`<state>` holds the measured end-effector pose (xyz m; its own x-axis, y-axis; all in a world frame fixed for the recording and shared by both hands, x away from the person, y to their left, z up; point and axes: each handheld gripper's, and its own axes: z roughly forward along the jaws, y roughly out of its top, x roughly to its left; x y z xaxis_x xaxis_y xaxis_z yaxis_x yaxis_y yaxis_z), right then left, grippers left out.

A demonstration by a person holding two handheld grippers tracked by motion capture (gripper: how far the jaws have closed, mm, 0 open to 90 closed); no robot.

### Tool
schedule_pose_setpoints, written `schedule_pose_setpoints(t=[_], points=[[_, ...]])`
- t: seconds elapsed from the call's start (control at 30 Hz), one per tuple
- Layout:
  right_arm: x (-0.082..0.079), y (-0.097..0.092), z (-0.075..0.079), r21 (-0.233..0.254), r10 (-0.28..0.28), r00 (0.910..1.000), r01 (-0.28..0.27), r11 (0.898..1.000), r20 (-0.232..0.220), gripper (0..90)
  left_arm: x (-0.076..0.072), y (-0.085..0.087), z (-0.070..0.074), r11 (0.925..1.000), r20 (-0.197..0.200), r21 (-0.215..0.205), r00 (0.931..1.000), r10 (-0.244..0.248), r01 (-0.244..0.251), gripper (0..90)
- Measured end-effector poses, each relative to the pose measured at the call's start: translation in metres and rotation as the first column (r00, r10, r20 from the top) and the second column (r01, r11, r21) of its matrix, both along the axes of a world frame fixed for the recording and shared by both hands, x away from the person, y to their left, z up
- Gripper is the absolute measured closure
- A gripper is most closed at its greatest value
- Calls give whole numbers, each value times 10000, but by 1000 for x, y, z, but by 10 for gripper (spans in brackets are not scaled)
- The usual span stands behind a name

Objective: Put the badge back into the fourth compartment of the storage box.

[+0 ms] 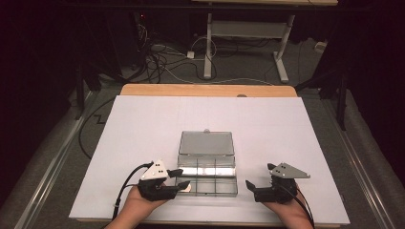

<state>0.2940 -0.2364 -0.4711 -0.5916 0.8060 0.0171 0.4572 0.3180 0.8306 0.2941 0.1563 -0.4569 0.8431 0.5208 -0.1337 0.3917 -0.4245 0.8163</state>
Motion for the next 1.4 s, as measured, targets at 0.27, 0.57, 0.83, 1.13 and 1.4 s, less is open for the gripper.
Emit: schedule_pose_setpoints(t=[0.27,0.57,0.83,1.13,1.4], points=[[0,0,0,43,10,10000,-10,10000,11,4,8,17,0,9990,-250,-183,9989,393,-398,317],[-1,-1,1,78,-33,10000,33,10000,9,4,15,33,-6,9953,-409,-82,9945,959,-963,194],[-1,-1,1,107,-42,10000,42,9999,32,4,21,44,-11,9917,-454,-224,9911,1255,-1266,129],[-1,-1,1,116,-24,10000,23,9999,47,4,28,51,-15,9840,-814,-122,9810,1761,-1776,0],[0,-1,0,127,19,9999,-20,9999,113,4,31,53,-19,9833,-941,-130,9793,1794,-1813,0]])
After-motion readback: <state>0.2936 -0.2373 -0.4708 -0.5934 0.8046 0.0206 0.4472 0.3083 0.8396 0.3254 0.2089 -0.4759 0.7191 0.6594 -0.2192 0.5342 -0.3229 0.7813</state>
